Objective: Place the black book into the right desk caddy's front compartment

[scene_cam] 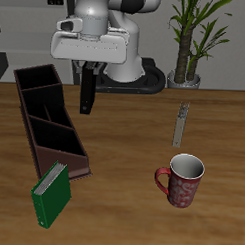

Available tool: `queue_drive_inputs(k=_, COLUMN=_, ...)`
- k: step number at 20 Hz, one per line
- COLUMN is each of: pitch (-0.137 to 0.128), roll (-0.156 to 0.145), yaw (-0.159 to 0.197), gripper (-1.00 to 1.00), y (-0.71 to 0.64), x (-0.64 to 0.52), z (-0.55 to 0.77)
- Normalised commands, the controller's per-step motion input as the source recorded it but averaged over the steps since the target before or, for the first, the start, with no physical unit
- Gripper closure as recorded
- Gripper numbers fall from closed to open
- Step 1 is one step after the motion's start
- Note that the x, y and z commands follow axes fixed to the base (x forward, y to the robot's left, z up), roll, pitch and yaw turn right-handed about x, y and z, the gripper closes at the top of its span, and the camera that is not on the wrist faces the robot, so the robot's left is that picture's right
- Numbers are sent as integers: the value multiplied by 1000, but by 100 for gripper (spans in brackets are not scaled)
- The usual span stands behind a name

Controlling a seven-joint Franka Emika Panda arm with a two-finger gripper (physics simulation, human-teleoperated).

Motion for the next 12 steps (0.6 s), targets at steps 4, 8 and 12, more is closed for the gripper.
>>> queue_drive_inputs(k=4, pitch=-1, roll=-36, yaw=89, gripper=100, y=-222, x=-374, z=-8)
queue_drive_inputs(k=8, pitch=18, roll=-61, yaw=51, gripper=100, y=-260, x=-197, z=-74)
queue_drive_inputs(k=12, pitch=41, roll=-47, yaw=90, gripper=100, y=-239, x=-161, z=-236)
